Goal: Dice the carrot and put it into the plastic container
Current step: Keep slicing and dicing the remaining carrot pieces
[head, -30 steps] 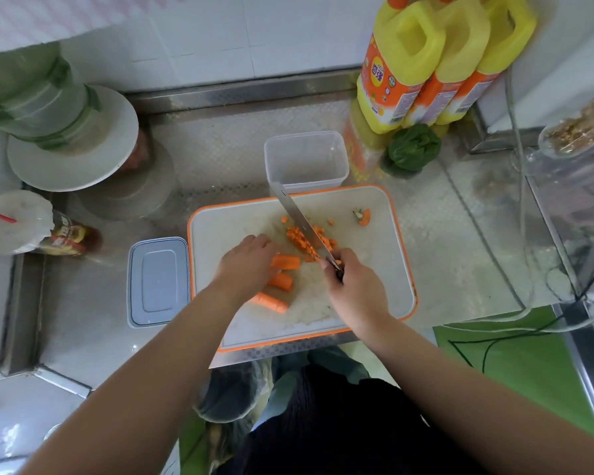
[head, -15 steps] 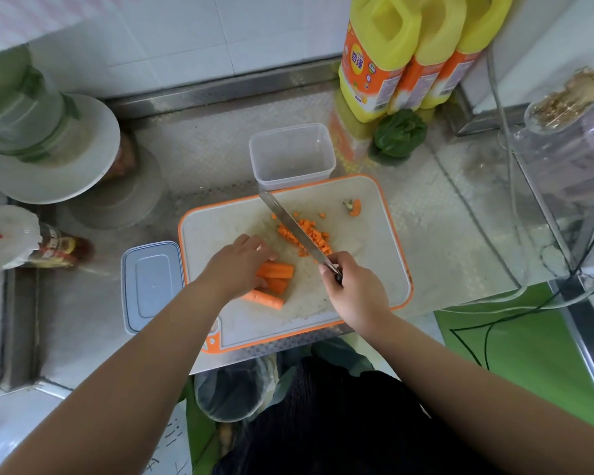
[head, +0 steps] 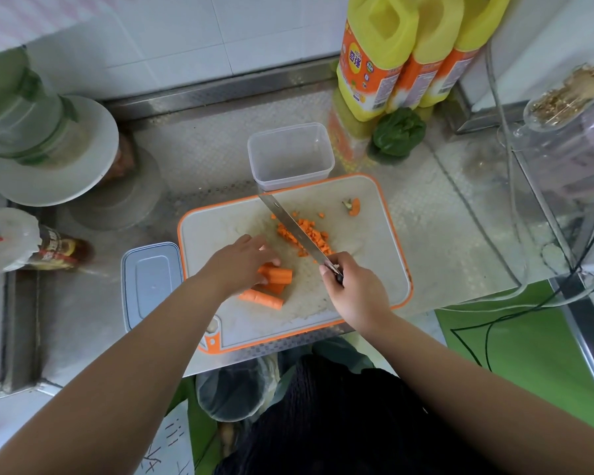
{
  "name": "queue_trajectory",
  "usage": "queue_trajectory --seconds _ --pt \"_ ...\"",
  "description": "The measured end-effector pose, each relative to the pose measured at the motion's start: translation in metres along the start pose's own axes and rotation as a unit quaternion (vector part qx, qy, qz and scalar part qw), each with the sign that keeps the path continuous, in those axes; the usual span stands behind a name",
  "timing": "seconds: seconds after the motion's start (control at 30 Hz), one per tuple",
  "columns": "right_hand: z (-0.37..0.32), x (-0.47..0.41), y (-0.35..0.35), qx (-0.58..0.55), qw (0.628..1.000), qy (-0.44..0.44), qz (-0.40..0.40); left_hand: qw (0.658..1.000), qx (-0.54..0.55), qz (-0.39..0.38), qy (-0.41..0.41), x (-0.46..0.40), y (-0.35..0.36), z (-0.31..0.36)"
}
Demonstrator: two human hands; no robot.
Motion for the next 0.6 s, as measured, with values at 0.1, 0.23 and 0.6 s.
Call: queue_trajectory --seconds 0.1,0.23,0.6 --pt "0.001 -0.001 0.001 0.003 1.0 0.002 -0.007 1.0 -0.004 -0.023 -0.008 -0.003 0.002 0.0" --pt "0.001 -0.001 0.001 0.002 1.0 -0.003 0.001 0.999 -0.004 -0.036 -0.008 -0.005 0.004 0.002" --pt "-0.001 -0.004 0.002 0.008 1.0 -0.006 -0.01 0.995 -0.081 0.063 -0.016 -0.002 -0.003 -0.005"
Point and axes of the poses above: each hand's wrist, its own x-axis away from the middle knuckle, its own y-axis out of the palm, z = x × y, the point moved 4 cm from there along -x, towards the middle knuckle, and after that the axes turned 5 degrees about z, right-handed, at the moved point
